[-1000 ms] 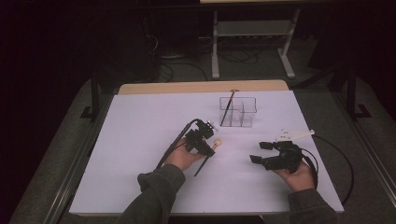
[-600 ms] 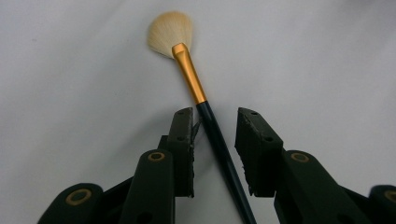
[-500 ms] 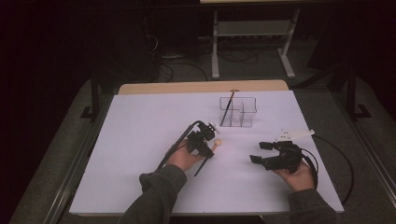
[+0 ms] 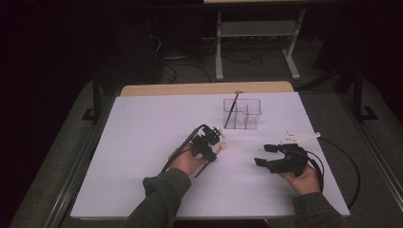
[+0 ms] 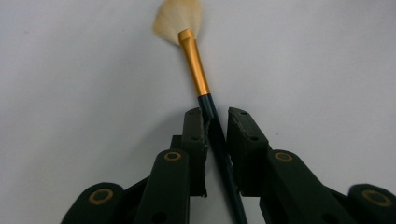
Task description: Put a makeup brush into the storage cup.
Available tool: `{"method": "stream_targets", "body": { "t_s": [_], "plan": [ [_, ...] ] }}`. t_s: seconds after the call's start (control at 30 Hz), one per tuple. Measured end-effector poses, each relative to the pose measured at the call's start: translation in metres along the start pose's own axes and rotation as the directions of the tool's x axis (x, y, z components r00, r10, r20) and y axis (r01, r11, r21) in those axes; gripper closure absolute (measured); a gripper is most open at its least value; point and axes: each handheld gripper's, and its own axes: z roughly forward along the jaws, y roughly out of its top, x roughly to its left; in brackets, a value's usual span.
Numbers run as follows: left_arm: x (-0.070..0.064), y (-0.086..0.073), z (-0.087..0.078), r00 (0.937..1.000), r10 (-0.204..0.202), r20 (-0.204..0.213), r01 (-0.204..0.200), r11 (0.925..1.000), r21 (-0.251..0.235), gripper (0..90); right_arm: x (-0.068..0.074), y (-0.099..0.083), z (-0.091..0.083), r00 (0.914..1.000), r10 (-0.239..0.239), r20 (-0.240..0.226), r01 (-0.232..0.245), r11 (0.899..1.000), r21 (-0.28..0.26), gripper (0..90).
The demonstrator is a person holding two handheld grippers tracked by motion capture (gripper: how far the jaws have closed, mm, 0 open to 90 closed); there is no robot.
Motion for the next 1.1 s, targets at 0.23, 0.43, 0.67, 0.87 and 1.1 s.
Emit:
{"method": "stream_targets", "body": {
  "t_s": [0.23,0.43,0.67,0.87,1.1],
  "plan": [
    [-0.006,0.000,0.001,0.9989,0.023,-0.042,-0.023,0.9997,0.001,79.0,0.002,0.000,0.001,1.0000,-0.007,-0.006,0.007,1.000,0.008,26.5],
    [-0.007,0.000,0.001,0.9984,0.031,-0.047,-0.031,0.9995,0.001,82.4,0.004,0.002,0.006,0.9998,-0.020,-0.006,0.020,1.000,0.020,26.6],
    [-0.004,0.000,0.001,0.9994,0.025,-0.026,-0.024,0.9997,0.003,82.8,0.006,0.002,0.012,0.9996,-0.028,-0.004,0.028,0.999,0.035,27.7],
    [-0.003,-0.001,0.000,0.9994,0.029,-0.020,-0.029,0.9996,0.002,82.9,0.008,0.002,0.013,0.9997,-0.025,-0.004,0.025,0.999,0.038,27.2],
    [0.001,-0.002,-0.001,0.9999,0.016,-0.005,-0.016,0.9998,-0.012,83.0,0.009,0.002,0.015,0.9996,-0.029,-0.005,0.029,0.999,0.046,27.1]
  ]
}}
